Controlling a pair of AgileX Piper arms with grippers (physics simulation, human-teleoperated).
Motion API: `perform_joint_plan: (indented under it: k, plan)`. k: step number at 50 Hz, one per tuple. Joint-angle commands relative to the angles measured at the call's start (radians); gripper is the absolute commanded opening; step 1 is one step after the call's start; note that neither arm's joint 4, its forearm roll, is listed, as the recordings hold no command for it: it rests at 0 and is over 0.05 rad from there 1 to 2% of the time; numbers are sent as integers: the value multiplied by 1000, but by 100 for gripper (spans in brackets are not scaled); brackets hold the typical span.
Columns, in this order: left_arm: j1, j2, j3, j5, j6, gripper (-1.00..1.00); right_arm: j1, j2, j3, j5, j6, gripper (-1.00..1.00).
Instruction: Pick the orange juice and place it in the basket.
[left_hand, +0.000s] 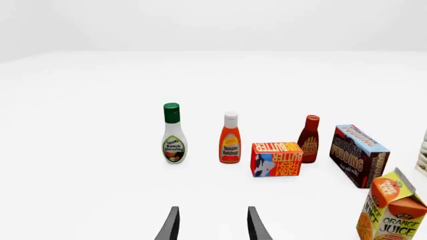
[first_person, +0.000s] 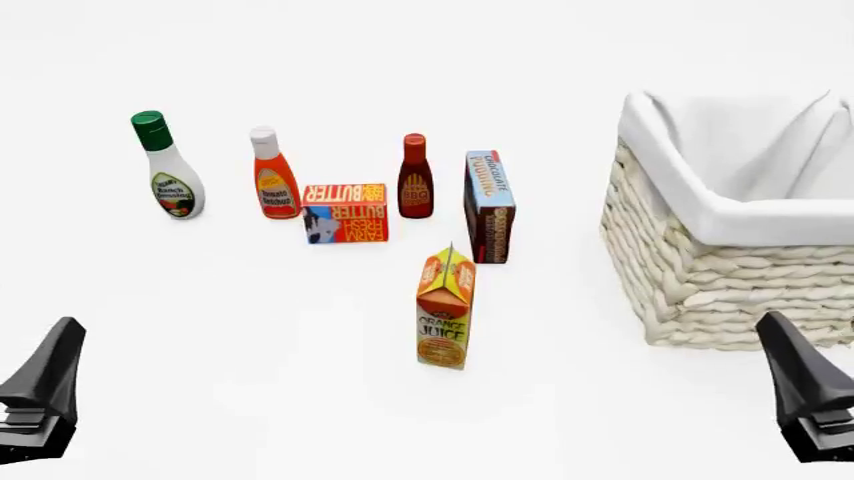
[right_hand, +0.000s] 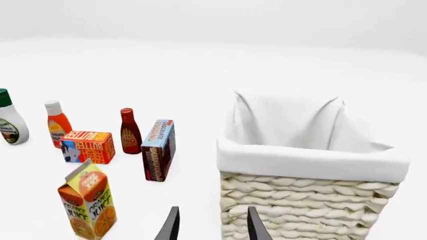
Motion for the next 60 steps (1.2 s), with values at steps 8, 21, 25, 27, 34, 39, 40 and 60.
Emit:
perform_joint_plan:
  k: [8,21,25,27,34,39,40,60]
  plan:
    - [0,0,0,0,0,100,111,88,-77,11,-38,100]
    - [0,0,0,0,0,100,193,215,-140,-39,-55,100]
    - [0,0,0,0,0,100,222,251,-165,-43,-57,100]
    - [0,0,0,0,0,100,232,264,-174,-46,-59,100]
    - [0,0,0,0,0,100,280,345,-218,-63,-69,100]
    - [0,0,0,0,0,100,293,379,-240,-61,-78,100]
    - [0,0,0,0,0,100,304,392,-249,-59,-62,100]
    - [0,0,0,0,0,100,387,683,-409,-85,1,100]
